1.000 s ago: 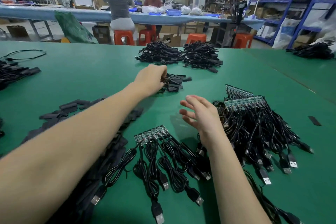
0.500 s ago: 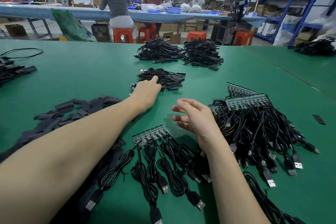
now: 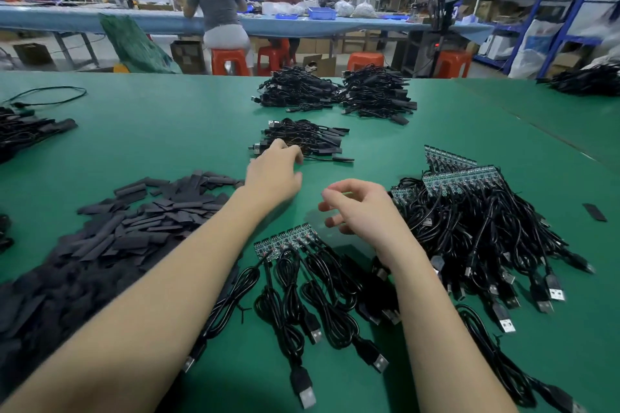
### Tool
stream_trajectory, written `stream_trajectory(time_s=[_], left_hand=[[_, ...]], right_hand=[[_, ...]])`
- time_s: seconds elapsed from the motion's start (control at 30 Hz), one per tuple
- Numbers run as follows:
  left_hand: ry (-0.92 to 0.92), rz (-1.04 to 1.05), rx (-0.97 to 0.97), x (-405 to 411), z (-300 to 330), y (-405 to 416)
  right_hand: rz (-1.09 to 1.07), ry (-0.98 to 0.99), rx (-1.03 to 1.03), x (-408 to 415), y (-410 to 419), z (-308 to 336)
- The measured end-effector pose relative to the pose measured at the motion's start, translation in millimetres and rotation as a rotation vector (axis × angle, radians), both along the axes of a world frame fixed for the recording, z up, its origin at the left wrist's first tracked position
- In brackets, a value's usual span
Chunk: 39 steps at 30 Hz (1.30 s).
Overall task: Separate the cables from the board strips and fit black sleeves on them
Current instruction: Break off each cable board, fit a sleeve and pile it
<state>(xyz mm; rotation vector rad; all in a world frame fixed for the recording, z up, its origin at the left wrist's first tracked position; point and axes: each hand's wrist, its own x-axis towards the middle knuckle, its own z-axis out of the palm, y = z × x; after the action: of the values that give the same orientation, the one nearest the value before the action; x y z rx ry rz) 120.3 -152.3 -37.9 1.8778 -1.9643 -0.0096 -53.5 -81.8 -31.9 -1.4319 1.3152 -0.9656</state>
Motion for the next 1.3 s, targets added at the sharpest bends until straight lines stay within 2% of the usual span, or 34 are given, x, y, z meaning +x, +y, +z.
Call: stream_trajectory(time_s=[0.1,0.13,0.2,0.3,0.4,0.5,0.63,0.87,1.13,1.3], left_hand=[[0.16,0.026,0.06,-3.1,7.1,28.5],[0.204,0.021,0.09,-2.5,9.8,37.2],[0.269,0.002,0.169,0.0,12.3,54.9],[0.256,0.006,0.344,5.9,10.3,75.9],[0.226,0.004,0.51,14.4,15.9,80.9],[0.417,-0.06,0.599,23.0,21.1,83.6],[0.722,-0.15,0.546,24.9,15.4,89.2],[1.031,-0.315,0.546,22.4,12.3,89.3],[1.129,-0.325,0.55,20.8,12.4,88.6],[1.13,-0.316,0.551,20.9,13.0,89.8]], right_hand=[[0.107,0.505,-0.075,2.6,-0.4,4.9],[0.138,0.62,-0.058,3.2,0.2,6.5],[0.172,0.697,0.007,4.4,2.0,8.8],[0.174,0.628,0.067,3.7,3.2,8.5],[0.171,0.373,0.177,-2.8,3.6,10.1],[0.213,0.119,0.213,-15.1,5.5,14.0],[0.187,0.074,0.162,-18.8,4.7,13.3],[0.182,-0.086,0.136,-5.9,4.8,5.9],[0.205,-0.146,0.12,-4.6,5.5,3.7],[0.245,-0.176,0.126,-3.5,6.1,4.0]])
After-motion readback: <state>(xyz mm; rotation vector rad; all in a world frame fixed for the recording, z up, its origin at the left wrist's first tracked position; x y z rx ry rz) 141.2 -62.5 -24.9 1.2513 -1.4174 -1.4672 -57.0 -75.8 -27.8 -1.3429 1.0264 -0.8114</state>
